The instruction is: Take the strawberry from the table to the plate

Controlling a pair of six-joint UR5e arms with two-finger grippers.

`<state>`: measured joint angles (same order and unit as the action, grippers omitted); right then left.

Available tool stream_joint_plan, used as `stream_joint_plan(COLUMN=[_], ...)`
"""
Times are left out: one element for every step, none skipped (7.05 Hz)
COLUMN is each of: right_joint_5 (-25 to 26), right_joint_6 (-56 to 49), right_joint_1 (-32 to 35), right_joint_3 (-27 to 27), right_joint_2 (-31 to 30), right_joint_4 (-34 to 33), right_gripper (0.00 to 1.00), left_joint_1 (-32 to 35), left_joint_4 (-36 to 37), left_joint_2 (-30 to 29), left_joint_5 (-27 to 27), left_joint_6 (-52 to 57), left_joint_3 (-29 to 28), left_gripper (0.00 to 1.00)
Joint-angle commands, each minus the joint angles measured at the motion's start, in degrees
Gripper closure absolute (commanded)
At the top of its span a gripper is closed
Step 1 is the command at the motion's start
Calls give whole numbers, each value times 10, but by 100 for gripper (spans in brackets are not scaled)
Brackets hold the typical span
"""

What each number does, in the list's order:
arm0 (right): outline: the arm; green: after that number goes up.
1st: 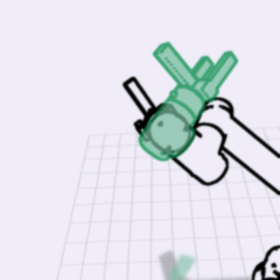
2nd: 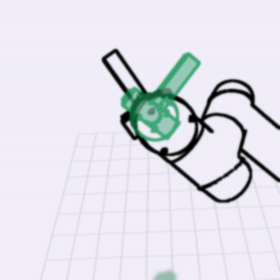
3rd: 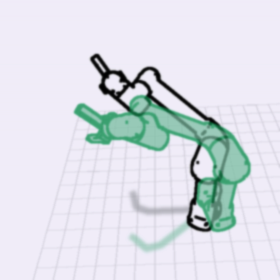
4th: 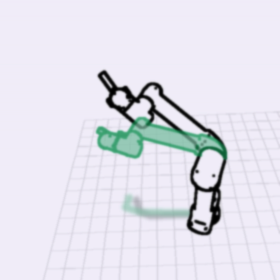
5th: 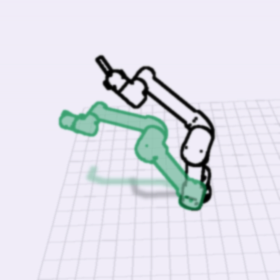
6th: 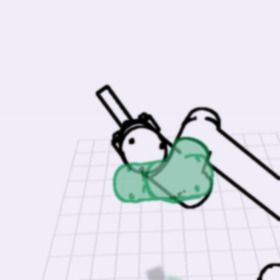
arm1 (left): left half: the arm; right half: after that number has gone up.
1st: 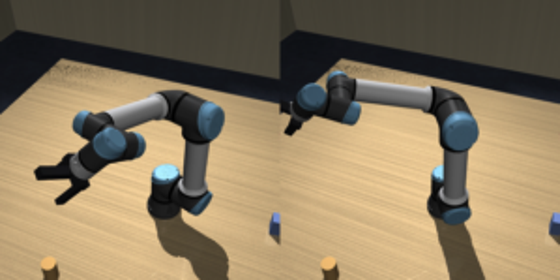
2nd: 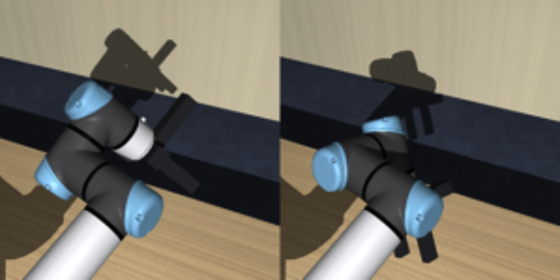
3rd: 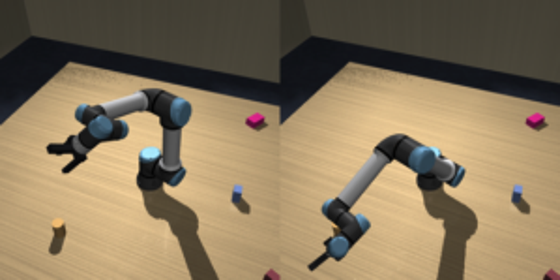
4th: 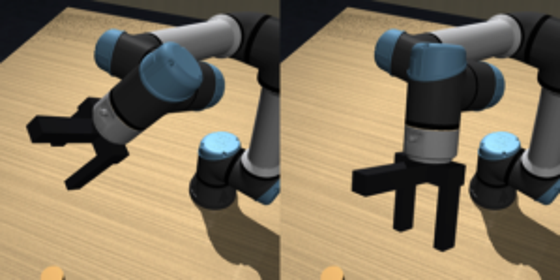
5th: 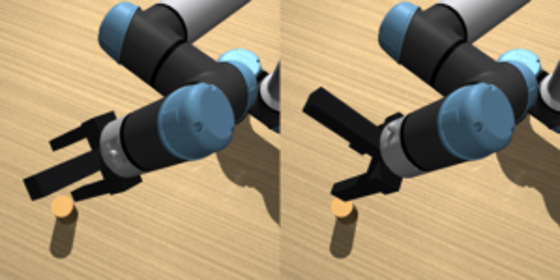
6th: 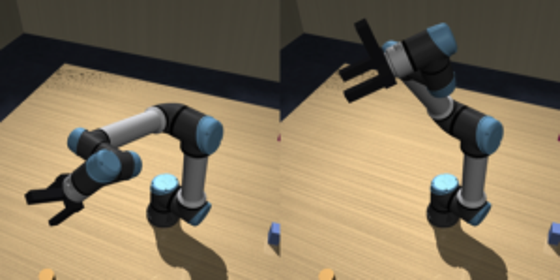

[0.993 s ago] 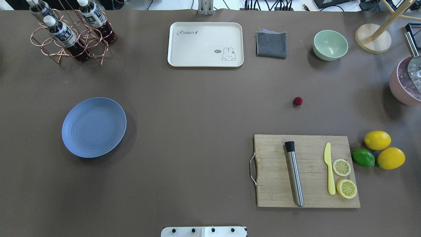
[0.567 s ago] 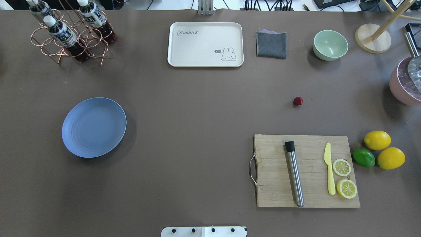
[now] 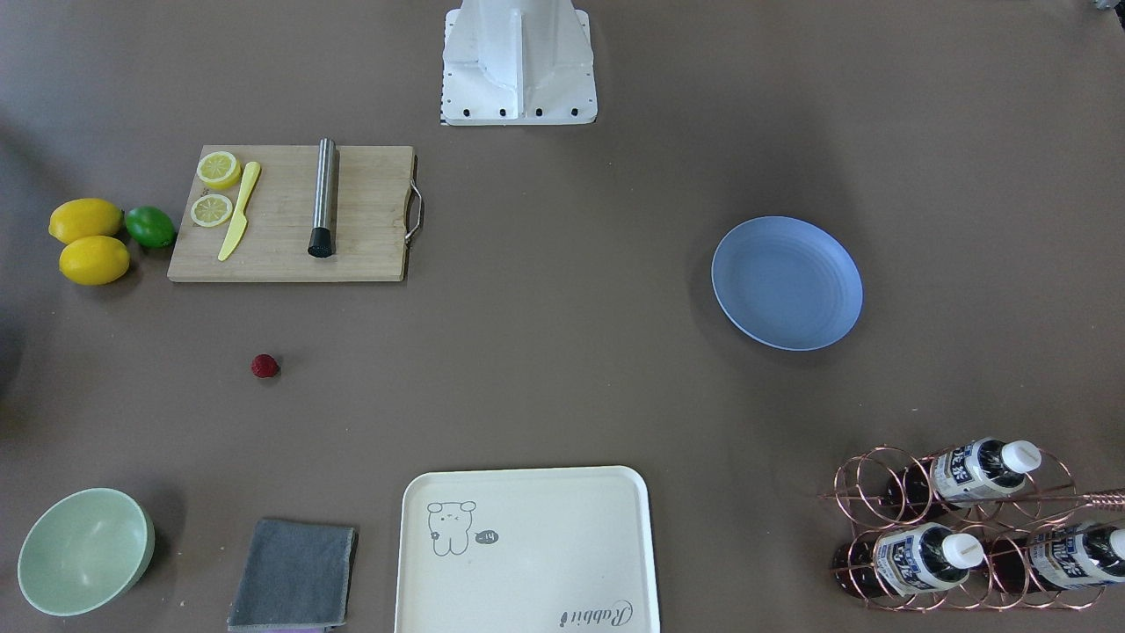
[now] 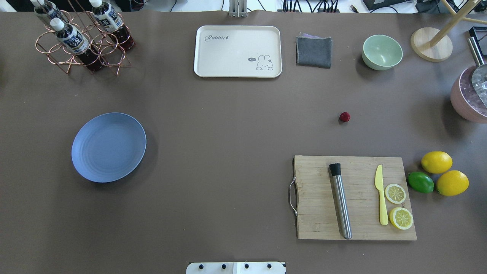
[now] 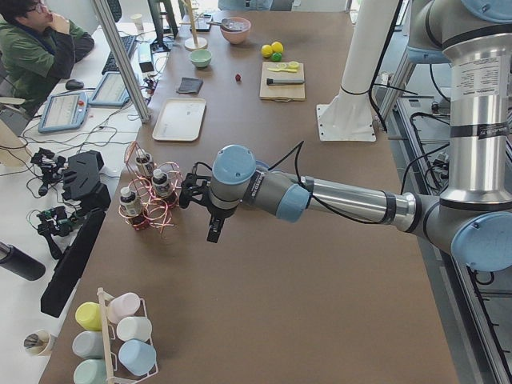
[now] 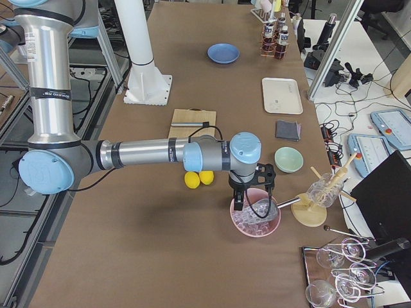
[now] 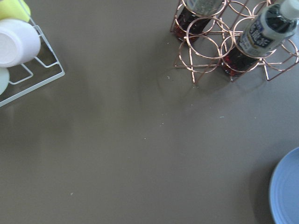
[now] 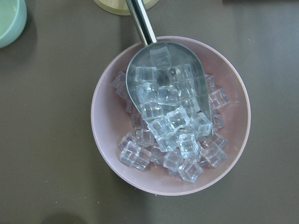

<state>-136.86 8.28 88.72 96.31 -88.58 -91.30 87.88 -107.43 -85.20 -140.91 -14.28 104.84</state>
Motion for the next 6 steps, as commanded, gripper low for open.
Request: stream_joint_plan(right_joint_5=[-5,-5,-5,-5,-5,-4], right_joint_6=[42,44,48,48,48,48], right_joint_1=[-28,-36,-39,-40,-43,-46], right_joint_3=[-1,-1,-1,0,0,1], right_joint_2=[19,23,23,23,24,24], right_joint_4=[0,0,0,1,1,1], right_gripper=[0,0,0,0,0,0], left_joint_1=[-40,-82,-136,-192,-243,-290], left_joint_4=[-86,-107,-134,-212,-281,-300], left_joint_2=[-4,-3,2,14,15,10], left_joint_5=[4,17,63,102,140,169], left_joint_6=[-110,-149,-196,-282,-377,-419], left_joint_3=[-5,-7,-6,-17,-32,-34], left_gripper=[2,2,2,2,2,2])
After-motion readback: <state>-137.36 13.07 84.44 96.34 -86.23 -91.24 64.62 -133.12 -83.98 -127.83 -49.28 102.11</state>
